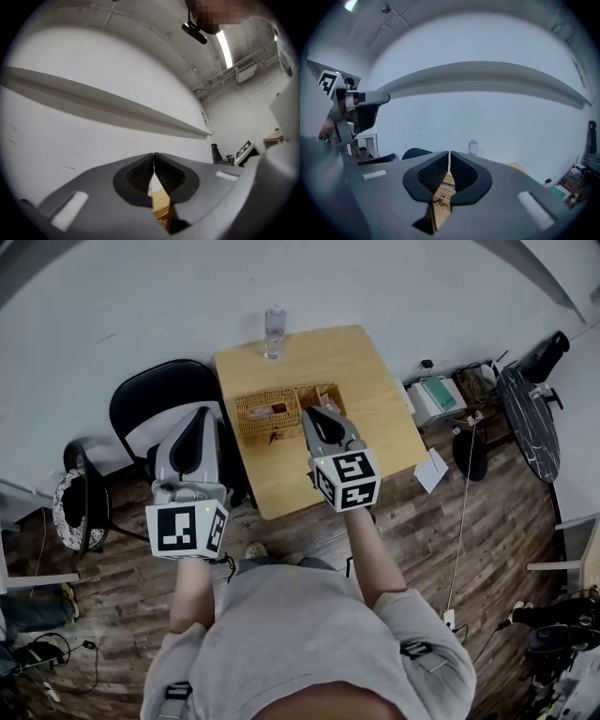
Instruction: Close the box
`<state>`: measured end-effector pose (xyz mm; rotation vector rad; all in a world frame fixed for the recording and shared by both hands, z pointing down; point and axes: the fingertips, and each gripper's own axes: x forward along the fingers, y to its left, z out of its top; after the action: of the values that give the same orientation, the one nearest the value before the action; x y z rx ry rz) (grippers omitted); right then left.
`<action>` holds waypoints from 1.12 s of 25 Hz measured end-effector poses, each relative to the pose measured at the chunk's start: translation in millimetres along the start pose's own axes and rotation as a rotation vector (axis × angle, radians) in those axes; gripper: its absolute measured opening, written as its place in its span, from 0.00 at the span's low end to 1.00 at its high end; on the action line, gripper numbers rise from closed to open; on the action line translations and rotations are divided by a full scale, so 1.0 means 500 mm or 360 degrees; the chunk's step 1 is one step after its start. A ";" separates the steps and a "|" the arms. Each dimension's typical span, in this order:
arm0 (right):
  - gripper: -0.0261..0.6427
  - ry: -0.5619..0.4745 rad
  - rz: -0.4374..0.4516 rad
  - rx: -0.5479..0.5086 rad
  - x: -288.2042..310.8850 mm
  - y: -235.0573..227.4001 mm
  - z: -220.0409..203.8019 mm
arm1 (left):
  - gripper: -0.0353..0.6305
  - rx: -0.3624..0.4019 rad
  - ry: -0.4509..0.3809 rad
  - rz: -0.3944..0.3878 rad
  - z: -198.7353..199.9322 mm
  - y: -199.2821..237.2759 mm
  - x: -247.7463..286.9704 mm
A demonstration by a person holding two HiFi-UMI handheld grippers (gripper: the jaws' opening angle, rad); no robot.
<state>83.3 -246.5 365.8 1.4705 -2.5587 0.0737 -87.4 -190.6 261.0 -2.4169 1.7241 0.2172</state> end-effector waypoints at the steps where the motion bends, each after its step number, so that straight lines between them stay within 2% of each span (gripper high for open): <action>1: 0.06 -0.0022 -0.0005 -0.0009 -0.010 -0.002 0.010 | 0.14 -0.0001 -0.0002 0.0004 0.002 -0.003 -0.001; 17: 0.06 -0.0321 -0.0054 -0.0096 -0.164 -0.044 0.140 | 0.14 -0.0001 -0.0026 0.0022 0.023 -0.076 -0.005; 28: 0.06 -0.0405 -0.0085 -0.0129 -0.227 -0.060 0.170 | 0.14 0.0001 -0.0036 0.0041 0.035 -0.106 -0.021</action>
<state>153.2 -176.8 259.7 1.6081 -2.6768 -0.2363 -41.2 -160.5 248.9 -2.3835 1.7463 0.2463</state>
